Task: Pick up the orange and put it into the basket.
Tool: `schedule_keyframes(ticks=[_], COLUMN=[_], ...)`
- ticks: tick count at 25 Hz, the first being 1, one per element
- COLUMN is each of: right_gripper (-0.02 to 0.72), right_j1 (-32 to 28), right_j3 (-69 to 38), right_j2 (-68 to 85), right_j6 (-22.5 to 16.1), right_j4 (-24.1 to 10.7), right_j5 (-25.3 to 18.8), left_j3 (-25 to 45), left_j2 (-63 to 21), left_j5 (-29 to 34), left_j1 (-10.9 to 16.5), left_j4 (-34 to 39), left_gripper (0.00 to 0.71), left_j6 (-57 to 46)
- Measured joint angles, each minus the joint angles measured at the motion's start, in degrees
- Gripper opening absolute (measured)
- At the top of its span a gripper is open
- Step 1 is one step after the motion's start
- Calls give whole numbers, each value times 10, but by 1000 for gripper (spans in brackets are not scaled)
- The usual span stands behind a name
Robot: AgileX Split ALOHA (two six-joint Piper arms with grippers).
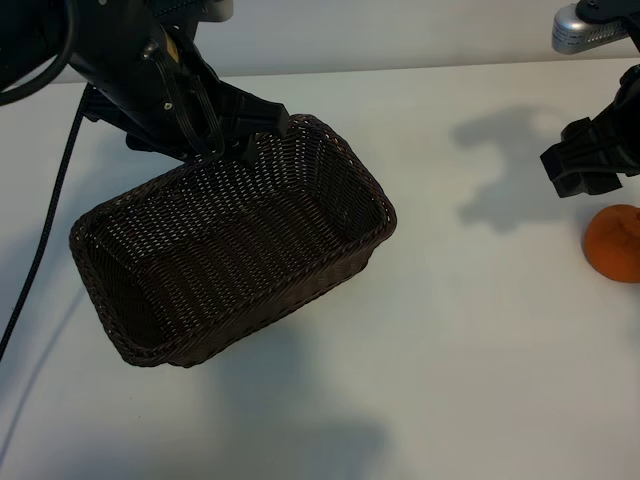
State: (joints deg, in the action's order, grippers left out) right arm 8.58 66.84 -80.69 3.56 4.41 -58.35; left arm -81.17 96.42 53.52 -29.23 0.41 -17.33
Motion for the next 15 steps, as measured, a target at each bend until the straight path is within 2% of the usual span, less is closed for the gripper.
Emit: schedule_keyframes(ticks=[15], right_gripper=[595], right_j1=[0], right_j3=[0], right_j2=[0], right_j6=[0], right_j4=[-1], right_j5=[0], left_j3=[0], left_j2=[0], left_j5=[-8], left_j1=[0], left_j4=[0], left_gripper=[565], left_j6=[0])
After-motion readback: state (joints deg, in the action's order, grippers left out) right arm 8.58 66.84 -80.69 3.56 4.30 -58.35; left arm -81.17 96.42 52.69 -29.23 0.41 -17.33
